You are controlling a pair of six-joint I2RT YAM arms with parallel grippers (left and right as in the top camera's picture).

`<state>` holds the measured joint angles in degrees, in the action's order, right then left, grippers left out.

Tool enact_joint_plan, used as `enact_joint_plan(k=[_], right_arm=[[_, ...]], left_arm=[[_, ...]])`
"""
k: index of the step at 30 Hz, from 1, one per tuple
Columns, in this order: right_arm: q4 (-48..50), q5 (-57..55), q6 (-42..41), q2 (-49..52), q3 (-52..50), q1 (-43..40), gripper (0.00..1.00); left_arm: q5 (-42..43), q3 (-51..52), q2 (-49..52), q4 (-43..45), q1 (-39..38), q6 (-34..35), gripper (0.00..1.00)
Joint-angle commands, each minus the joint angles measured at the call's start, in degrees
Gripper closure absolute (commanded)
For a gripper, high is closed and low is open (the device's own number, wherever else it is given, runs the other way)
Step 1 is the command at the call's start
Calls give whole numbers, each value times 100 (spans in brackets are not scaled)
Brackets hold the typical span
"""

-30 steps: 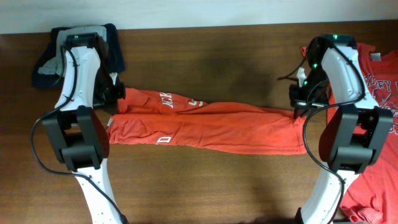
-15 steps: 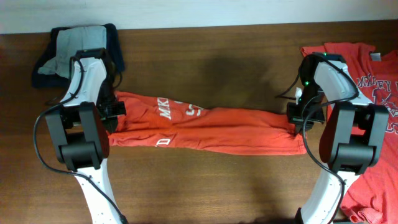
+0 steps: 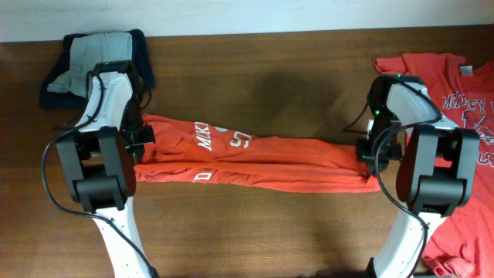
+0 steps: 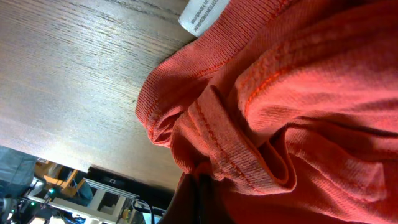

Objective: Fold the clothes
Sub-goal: 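Lower the folded edge onto the bottom edge and release both grippers, then raise both grippers and move the right gripper toward shirt center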

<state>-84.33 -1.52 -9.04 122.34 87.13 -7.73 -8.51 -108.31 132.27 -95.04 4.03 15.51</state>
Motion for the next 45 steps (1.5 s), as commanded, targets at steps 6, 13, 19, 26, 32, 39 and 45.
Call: enact_joint_plan(k=[6,13,19,26,32,39,45], right_arm=[[234,-199,-74,-114,-221,48,96],[243,-199,-70,-114,-131,48,33],[-404,-195,-70,-114,1156,52,13],[-730,1119,767,-125,1928,275,19],[-192,2055,1335,-111,1904,957,96],[221,2061,1333,-111,1891,1915,96],[557,2052,1102,-76,1888,2675,96]], left_arm=[[-181,50,-50,7,15,122,99],[-186,37,-50,-63,20,50,34],[-44,-1172,-138,-170,24,-83,25],[719,-2354,-179,-37,-11,-87,36],[1532,-2079,-162,654,-192,-452,99],[1582,-1473,-162,1209,-625,-452,100],[1582,-944,-162,1611,-887,-450,99]])
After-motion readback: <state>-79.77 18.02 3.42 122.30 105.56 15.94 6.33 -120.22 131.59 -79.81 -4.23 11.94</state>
